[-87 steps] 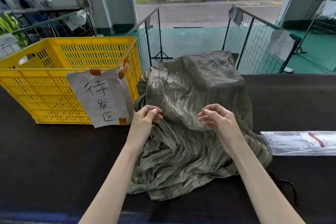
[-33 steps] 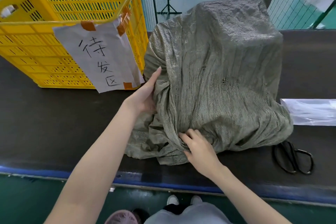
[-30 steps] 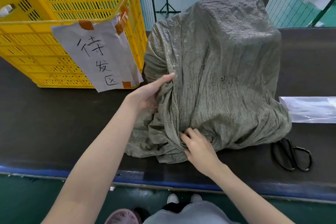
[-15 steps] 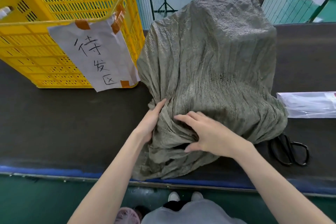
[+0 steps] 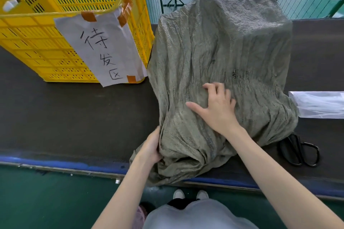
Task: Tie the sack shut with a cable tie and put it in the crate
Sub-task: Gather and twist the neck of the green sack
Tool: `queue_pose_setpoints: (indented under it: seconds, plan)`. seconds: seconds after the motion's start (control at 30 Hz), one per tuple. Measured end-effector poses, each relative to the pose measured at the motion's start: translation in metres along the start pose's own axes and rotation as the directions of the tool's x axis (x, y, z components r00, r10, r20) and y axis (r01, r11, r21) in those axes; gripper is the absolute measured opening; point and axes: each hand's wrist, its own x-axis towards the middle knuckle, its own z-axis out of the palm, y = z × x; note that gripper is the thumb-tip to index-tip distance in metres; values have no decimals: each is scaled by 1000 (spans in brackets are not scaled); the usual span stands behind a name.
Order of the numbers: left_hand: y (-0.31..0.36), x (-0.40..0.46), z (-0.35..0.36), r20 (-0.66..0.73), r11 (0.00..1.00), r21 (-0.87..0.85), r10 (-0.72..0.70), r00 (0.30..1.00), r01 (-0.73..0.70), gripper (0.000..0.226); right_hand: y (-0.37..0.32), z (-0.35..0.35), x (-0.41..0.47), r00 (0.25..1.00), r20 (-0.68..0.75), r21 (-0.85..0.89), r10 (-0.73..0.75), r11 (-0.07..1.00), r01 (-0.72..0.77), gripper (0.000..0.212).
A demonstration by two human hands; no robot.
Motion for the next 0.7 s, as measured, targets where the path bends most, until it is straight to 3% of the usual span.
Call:
queue_pose_setpoints:
  seconds: [0.1,0.23,0.4,0.5,0.57,0.6,0.7]
  plan:
    - [-7,5,-7,-34,993,95,78,996,-75,38,6,20,0,986,163,78,47,995,-60,90]
    - [1,1,-5,46,918,308,249,967,-251,25,9,35,0,987,144,148,65,985,-86,87]
    - [12,-6,2,87,773,544,335,938,-326,24,13,45,3,998,62,221,8,975,-21,47]
    - [29,2,-1,24,706,614,429,903,-352,22,20,47,3,1000,13,252,-27,967,23,36]
    - [43,11,0,-69,775,515,464,883,-366,24,24,47,2,999,-15,282,-36,959,39,34]
    - [50,12,3,-98,841,402,433,896,-363,36,25,47,2,999,-24,292,-37,955,42,34]
    - [71,21,14,-24,965,129,232,973,-227,67,26,49,-2,998,-50,302,-38,952,52,35]
